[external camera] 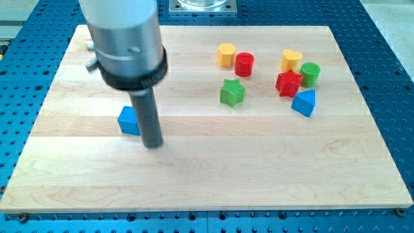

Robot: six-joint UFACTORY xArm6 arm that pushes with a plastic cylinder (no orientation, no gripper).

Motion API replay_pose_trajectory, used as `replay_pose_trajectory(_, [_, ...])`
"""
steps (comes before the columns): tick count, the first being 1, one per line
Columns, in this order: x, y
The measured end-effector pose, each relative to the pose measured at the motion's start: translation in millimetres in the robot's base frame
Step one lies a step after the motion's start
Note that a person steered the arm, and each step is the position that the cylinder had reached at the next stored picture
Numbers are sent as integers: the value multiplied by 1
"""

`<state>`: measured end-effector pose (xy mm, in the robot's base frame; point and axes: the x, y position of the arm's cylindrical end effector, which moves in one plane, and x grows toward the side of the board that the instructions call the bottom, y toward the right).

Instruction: Move the cube parallel to the green star

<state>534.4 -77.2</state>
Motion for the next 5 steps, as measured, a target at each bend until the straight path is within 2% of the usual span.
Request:
replay_pose_trajectory(1, [24, -1])
replay_pose_trajectory(2, [13, -46])
replay_pose_trajectory(3, [-10, -46])
replay_pose_trajectory(4, [-15, -45])
replay_pose_trajectory(5, [-71, -23])
